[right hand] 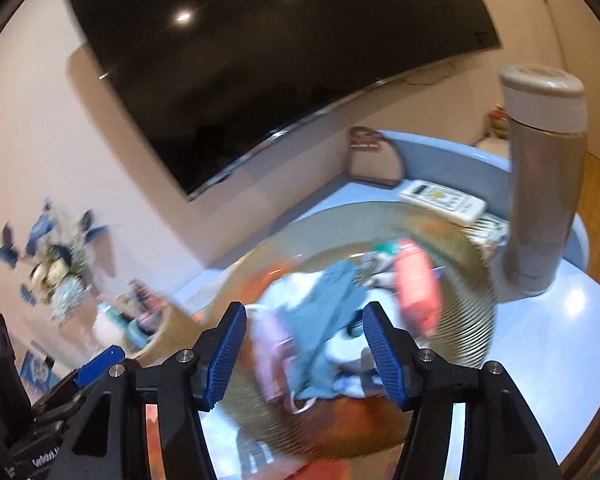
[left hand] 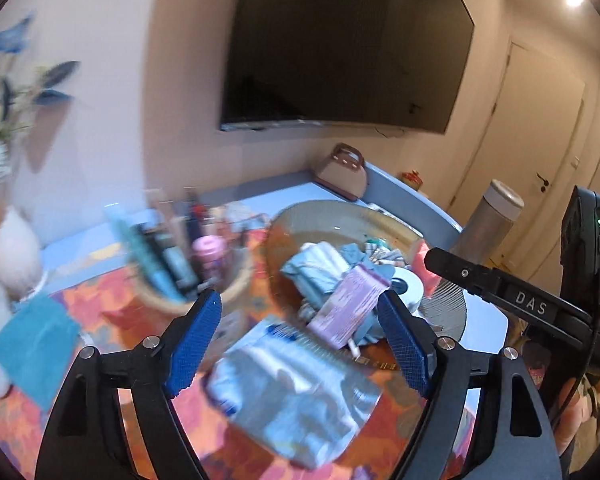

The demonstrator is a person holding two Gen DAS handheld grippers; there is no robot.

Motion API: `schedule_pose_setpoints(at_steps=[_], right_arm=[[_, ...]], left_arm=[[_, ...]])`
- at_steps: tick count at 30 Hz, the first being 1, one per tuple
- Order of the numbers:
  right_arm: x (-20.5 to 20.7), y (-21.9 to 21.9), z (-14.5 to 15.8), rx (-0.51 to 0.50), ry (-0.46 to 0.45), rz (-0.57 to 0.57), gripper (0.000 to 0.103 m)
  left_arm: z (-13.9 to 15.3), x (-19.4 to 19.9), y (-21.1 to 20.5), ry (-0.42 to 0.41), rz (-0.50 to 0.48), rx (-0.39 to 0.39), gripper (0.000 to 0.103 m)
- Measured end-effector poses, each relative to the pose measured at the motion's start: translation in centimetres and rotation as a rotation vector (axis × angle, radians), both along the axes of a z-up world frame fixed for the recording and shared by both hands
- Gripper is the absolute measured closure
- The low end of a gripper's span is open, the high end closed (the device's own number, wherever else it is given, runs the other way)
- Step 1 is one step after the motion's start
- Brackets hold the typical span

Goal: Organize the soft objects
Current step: 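Carry the soap bar and wipes packet to the glass bowl and release them, then move both tools back toward the tablecloth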

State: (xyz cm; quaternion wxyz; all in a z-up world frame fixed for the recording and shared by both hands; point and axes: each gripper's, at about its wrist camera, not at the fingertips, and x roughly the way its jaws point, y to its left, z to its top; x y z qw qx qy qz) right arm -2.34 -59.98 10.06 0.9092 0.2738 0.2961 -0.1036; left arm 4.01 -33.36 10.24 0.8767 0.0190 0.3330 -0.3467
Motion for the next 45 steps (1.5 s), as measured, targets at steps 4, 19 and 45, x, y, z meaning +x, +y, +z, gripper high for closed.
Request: schedule_pose_setpoints(at_steps=[4,19,45], right_arm=[[-0.3,3.7,1.5,-0.040,-0.031,0.070,0.040],[1.7,27.1,0.8,-0.189,-0.065,0.515,0.023],[7.4,38.1,-12.5,-0.425,0.308,0.674,0.000]], left_arm=[[0.3,-1.4,5.1,-0.002,0.072,-0.025,0.024],[-4.8,-2.6,28.5,0.067,0.564,-0.051,0.024],[-13.7,-0.2,33.1,0.196,0.745,0.221,0.016]])
